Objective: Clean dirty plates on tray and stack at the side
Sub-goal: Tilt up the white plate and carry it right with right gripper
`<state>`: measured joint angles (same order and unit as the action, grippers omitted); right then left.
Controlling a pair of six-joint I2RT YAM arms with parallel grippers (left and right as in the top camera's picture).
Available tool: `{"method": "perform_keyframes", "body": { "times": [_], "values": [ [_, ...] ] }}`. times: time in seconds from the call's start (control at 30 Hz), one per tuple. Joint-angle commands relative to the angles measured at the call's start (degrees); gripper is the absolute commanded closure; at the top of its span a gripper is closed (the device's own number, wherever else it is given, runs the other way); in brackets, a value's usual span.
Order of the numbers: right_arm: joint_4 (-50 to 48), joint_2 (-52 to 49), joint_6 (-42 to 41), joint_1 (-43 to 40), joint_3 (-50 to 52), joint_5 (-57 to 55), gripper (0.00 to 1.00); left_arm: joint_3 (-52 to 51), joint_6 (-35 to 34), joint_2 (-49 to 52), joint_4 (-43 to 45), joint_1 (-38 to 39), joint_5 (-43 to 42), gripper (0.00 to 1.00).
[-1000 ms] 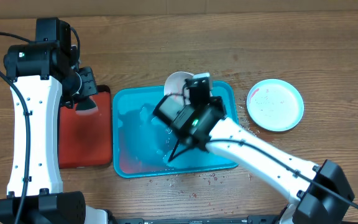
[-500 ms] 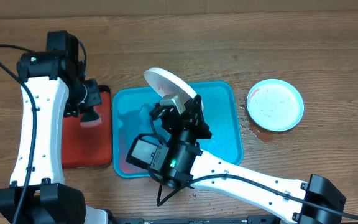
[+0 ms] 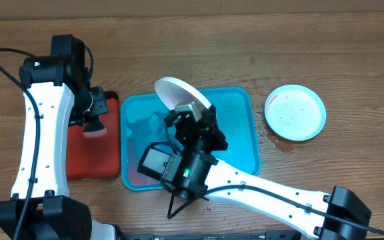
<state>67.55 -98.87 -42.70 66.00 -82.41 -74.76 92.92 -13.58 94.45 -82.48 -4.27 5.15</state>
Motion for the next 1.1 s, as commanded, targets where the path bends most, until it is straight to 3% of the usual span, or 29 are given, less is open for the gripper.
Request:
{"method": "perform_keyframes", "body": {
  "times": [0.0, 0.2, 0.47, 0.6, 0.73, 0.77, 0.83, 0.87, 0.9, 0.97, 1.07],
  "values": [
    [1.8, 0.9, -9.4, -3.4, -1.2, 11.6, 0.96, -1.4, -1.9, 0.0, 0.7, -0.3, 3.6, 0.96],
    [2.4, 0.9, -9.7, -12.7, -1.2, 29.8, 0.96, -11.5, -4.7, 0.0, 8.8, -2.7, 7.2, 0.96],
    [1.7, 0.9, -6.3, -15.6, -1.2, 33.8, 0.96, -29.7, -2.4, 0.0, 32.7, -8.1, 5.2, 0.95],
    [1.3, 0.9, -6.3, -15.6, -1.2, 36.2, 0.96, -35.9, 0.1, 0.0, 42.2, -8.1, 2.7, 0.8],
    [0.5, 0.9, -4.7, -15.6, -1.2, 37.9, 0.96, -36.8, 0.1, 0.0, 42.7, -8.1, 2.7, 0.75],
    [0.2, 0.9, -4.1, -15.6, -1.2, 38.5, 0.96, -36.8, 0.1, 0.0, 42.7, -8.1, 2.7, 0.68],
    [-0.3, 0.9, -3.5, -16.0, -1.2, 40.1, 0.96, -36.8, 0.1, 0.0, 42.7, -8.1, 2.7, 0.45],
    [-0.3, 0.9, -3.3, -16.5, -1.2, 41.2, 0.96, -36.7, 0.1, 0.0, 42.7, -8.1, 2.8, 0.24],
    [-0.4, 0.9, -3.0, -16.9, -1.2, 42.0, 0.96, -36.7, 0.1, 0.0, 42.7, -8.1, 2.8, 0.16],
    [-0.4, 0.9, -2.4, -17.7, -1.2, 43.5, 0.96, -36.7, 0.1, 0.0, 42.7, -8.1, 2.8, 0.03],
    [-0.4, 0.9, -1.7, -19.6, -1.2, 46.0, 0.96, -35.4, 0.1, 0.0, 41.4, -8.1, 3.0, 0.0]
  ]
}}
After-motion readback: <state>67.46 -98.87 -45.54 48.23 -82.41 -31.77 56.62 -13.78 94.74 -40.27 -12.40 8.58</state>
